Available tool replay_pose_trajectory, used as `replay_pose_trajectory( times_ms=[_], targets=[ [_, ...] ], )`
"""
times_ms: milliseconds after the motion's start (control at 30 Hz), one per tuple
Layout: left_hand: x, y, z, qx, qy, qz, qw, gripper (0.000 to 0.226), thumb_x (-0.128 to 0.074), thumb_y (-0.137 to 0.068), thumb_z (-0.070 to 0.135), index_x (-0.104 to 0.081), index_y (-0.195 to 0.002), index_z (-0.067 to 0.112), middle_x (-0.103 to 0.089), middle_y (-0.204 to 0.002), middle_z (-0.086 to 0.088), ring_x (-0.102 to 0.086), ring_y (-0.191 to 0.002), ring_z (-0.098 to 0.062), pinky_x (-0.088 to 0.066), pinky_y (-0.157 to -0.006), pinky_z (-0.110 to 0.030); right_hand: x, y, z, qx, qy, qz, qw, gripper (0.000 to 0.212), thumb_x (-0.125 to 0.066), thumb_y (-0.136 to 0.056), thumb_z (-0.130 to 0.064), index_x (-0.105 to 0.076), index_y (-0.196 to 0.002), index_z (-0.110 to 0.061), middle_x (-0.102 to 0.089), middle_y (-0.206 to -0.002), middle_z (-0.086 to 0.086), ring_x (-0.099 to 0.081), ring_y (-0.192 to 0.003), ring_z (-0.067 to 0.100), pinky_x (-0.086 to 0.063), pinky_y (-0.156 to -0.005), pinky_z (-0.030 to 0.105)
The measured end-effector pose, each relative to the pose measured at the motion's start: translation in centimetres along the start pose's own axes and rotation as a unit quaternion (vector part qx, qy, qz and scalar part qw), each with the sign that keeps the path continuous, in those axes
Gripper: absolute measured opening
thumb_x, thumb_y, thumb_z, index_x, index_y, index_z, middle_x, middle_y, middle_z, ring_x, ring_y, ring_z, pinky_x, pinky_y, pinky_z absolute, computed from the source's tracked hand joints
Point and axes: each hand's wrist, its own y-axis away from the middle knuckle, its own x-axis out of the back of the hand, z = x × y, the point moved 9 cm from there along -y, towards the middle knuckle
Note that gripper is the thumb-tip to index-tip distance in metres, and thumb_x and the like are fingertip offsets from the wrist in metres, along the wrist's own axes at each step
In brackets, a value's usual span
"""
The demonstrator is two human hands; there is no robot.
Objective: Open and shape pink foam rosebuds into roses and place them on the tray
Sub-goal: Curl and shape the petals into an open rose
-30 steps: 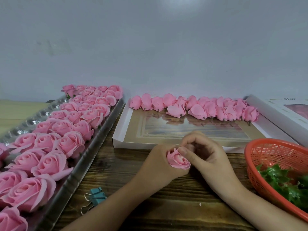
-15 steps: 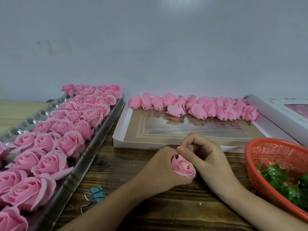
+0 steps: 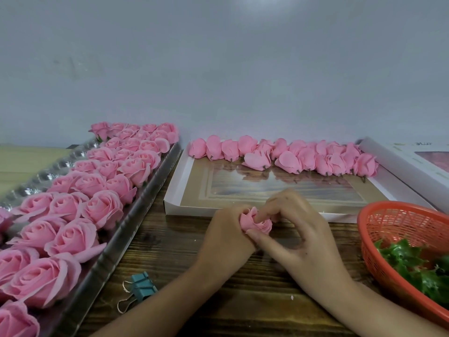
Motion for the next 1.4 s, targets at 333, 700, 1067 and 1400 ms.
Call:
replay_pose_trajectory(
  times_ms=[333,700,1067,1400],
  targets=[
    [-0.4,-0.2,1.7,-0.072,0.038,-0.027,0.996,0.017,-0.074,-0.071,0.023,-0.061,-0.074,0.014,-0.063,-0.065,0.001,-0.058,-0.062,-0.009,-0.047,-0.058,-0.024,0.2,0.0,0.6,0.007,0.080,0.006,0.997,0.007,-0.063,-0.088,-0.031,-0.057,-0.086,-0.028,-0.053,-0.084,-0.015,-0.053,-0.081,0.010,-0.046,-0.069,0.039],
    [-0.3,-0.1,1.4,-0.042,0.103,-0.068,0.991,0.015,-0.068,-0.077,0.013,-0.056,-0.072,0.020,-0.058,-0.041,0.008,-0.055,-0.039,-0.003,-0.041,-0.048,-0.011,0.3,0.1,0.3,0.021,0.089,0.006,0.996,0.003,-0.064,-0.088,-0.026,-0.062,-0.088,-0.024,-0.057,-0.088,-0.018,-0.056,-0.087,0.003,-0.042,-0.081,0.030],
    [-1.1,-0.6,0.5,-0.038,0.061,-0.031,0.997,0.025,-0.071,-0.078,0.014,-0.052,-0.066,0.025,-0.058,-0.060,0.012,-0.057,-0.063,-0.002,-0.041,-0.057,-0.005,0.1,0.1,-0.2,0.031,0.104,-0.007,0.994,0.012,-0.062,-0.088,-0.032,-0.069,-0.094,-0.023,-0.054,-0.093,-0.020,-0.053,-0.091,0.003,-0.041,-0.082,0.030],
    [-0.7,-0.4,1.3,-0.049,0.075,-0.043,0.995,0.025,-0.067,-0.071,0.018,-0.047,-0.060,0.029,-0.056,-0.053,0.034,-0.053,-0.057,0.016,-0.039,-0.052,-0.003,0.1,0.1,-1.9,0.126,0.233,0.008,0.964,0.009,-0.063,-0.093,-0.022,-0.069,-0.086,-0.022,-0.060,-0.085,-0.009,-0.055,-0.078,0.016,-0.036,-0.073,0.033]
  ],
)
